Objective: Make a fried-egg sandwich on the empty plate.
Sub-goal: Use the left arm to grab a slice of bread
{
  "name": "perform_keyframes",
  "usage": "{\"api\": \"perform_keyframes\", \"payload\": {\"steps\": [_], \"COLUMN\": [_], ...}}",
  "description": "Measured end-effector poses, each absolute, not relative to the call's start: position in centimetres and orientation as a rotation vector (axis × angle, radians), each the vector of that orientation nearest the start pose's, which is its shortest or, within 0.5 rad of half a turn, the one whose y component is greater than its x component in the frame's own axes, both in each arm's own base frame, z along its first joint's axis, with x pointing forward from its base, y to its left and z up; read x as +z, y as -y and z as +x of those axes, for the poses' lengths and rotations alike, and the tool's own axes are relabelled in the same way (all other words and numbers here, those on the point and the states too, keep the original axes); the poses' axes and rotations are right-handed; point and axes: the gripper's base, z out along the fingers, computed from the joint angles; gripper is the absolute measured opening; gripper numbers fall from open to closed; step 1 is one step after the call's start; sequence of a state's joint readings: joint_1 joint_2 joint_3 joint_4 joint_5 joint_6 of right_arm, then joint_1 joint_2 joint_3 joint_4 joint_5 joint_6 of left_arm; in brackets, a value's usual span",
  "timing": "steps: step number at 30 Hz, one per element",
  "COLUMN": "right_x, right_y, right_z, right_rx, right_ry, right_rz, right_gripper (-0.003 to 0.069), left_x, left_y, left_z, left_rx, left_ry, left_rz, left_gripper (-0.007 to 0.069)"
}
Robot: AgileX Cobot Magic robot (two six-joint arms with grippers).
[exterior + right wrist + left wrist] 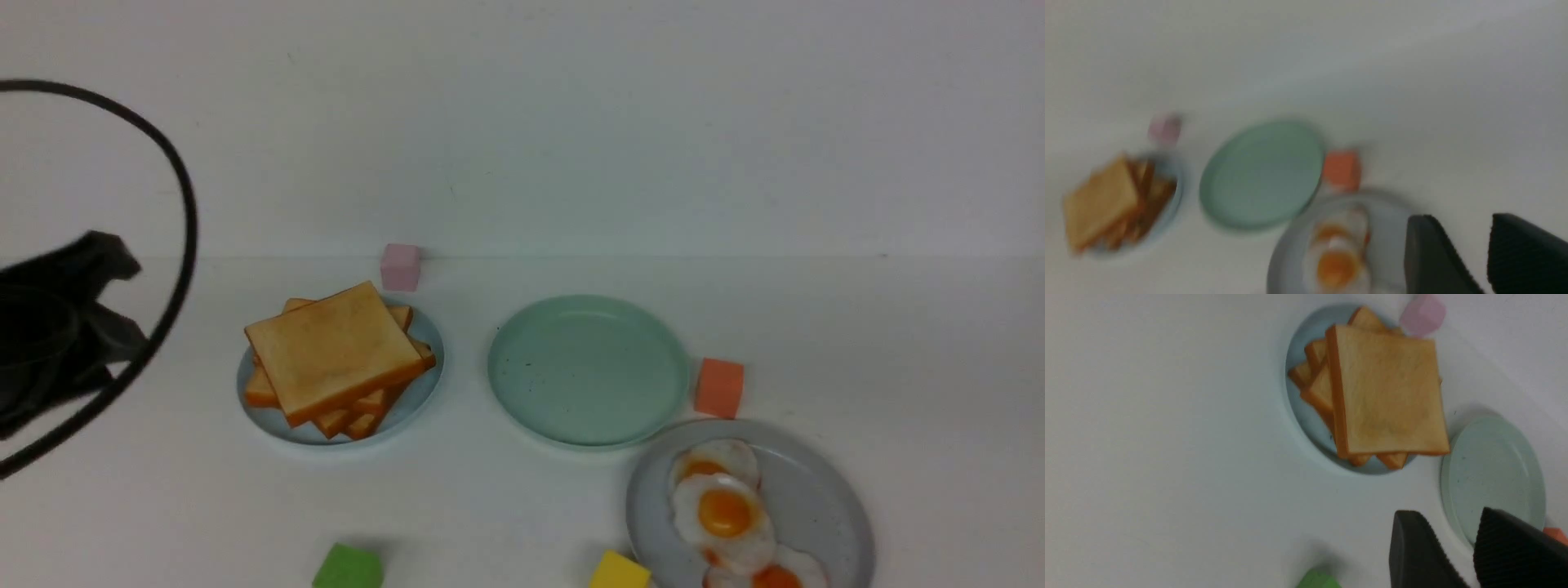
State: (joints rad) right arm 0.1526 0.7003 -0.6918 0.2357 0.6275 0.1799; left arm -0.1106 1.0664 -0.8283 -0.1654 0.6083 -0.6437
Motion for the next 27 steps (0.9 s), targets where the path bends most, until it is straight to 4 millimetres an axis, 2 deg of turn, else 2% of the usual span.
{"api": "perform_keyframes", "payload": {"steps": [2, 6, 7, 9, 13, 15, 19, 27], "right_x": [32.6, 31.3, 31.3, 31.0, 31.1, 31.1, 31.0, 31.1], "right_y": [-3.9, -6.1, -6.2, -6.8, -7.0, -7.0, -7.1, -7.2], "right_z": [13.3, 13.6, 13.6, 13.8, 13.7, 13.7, 13.6, 13.6], "right_rx": [0.487, 0.621, 0.624, 0.665, 0.681, 0.682, 0.684, 0.721], "right_ry": [-2.179, -2.316, -2.319, -2.345, -2.330, -2.328, -2.338, -2.337], "right_rz": [0.103, -0.072, -0.078, -0.137, -0.188, -0.193, -0.207, -0.193], "right_gripper": [0.0241, 0.0241, 0.0241, 0.0241, 0.0241, 0.0241, 0.0241, 0.0241], "left_x": [30.4, 28.1, 28.1, 27.0, 25.3, 25.0, 23.1, 20.6], "left_y": [3.5, 4.6, 4.6, 5.0, 4.4, 4.1, 2.3, 2.5], "left_z": [21.9, 24.7, 24.8, 26.5, 28.7, 29.0, 30.4, 32.6], "left_rx": [-0.564, -0.622, -0.618, -0.635, -0.692, -0.699, -0.742, -0.841], "left_ry": [-2.304, -2.433, -2.438, -2.498, -2.570, -2.578, -2.578, -2.530], "left_rz": [-0.746, -0.756, -0.751, -0.739, -0.779, -0.778, -0.834, -0.796], "left_gripper": [0.0238, 0.0238, 0.0238, 0.0242, 0.0269, 0.0277, 0.0323, 0.0399]}}
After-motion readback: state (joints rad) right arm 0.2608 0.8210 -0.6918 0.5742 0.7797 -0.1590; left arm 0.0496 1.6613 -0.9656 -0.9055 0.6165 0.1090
